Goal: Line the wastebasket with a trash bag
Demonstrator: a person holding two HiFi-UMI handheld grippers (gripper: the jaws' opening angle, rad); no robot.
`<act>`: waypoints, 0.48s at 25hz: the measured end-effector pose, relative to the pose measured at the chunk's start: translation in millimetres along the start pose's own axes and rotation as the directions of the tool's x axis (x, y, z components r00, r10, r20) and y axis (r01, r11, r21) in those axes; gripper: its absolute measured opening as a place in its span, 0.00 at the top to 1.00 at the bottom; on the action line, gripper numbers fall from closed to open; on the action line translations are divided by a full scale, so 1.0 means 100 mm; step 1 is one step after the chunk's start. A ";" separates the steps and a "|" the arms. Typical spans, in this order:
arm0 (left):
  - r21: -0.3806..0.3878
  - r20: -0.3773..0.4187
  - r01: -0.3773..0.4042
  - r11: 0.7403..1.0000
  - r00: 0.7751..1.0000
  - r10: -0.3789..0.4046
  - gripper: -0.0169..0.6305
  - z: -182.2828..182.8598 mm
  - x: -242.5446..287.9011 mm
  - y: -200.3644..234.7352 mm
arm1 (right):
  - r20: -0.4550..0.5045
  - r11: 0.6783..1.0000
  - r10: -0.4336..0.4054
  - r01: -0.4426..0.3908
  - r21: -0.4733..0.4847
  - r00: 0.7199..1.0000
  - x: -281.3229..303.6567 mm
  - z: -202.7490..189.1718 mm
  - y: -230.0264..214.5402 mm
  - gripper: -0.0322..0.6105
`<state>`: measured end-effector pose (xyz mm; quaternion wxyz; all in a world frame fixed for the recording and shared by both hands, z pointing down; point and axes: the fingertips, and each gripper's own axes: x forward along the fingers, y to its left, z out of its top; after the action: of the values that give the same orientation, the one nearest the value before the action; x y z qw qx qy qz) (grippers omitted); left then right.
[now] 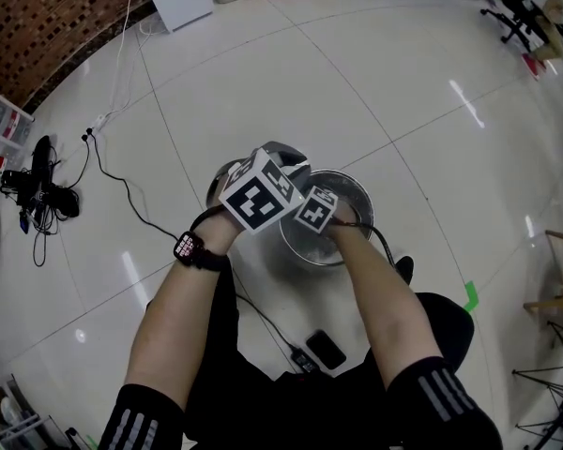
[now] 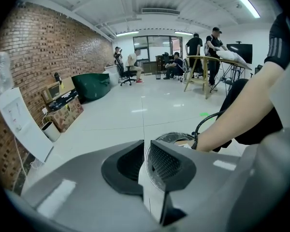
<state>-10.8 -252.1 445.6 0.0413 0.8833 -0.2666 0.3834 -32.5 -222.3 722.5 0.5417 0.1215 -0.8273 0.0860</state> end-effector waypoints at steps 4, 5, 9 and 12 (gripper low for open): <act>-0.011 0.005 -0.020 1.000 1.000 0.020 0.92 0.02 -0.06 0.11 | -0.020 1.000 0.015 -0.016 -0.023 1.000 0.10 -0.06 0.01 0.49; -0.018 0.010 -0.024 1.000 1.000 0.024 0.92 0.03 -0.08 0.13 | -0.025 0.999 0.021 -0.022 -0.023 0.999 0.09 -0.06 0.01 0.49; -0.026 -0.006 -0.031 0.999 1.000 0.031 0.92 -0.02 -0.12 0.14 | -0.007 0.999 0.023 -0.023 -0.032 1.000 -0.04 -0.01 0.04 0.48; -0.014 -0.008 -0.037 0.999 0.999 0.037 0.92 -0.04 -0.11 0.15 | -0.001 0.996 0.006 -0.006 -0.090 1.000 -0.19 0.02 0.08 0.48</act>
<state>-27.4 -258.5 439.1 0.0412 0.8764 -0.2856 0.3856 -29.6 -213.0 704.6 0.5465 0.0946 -0.8306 0.0503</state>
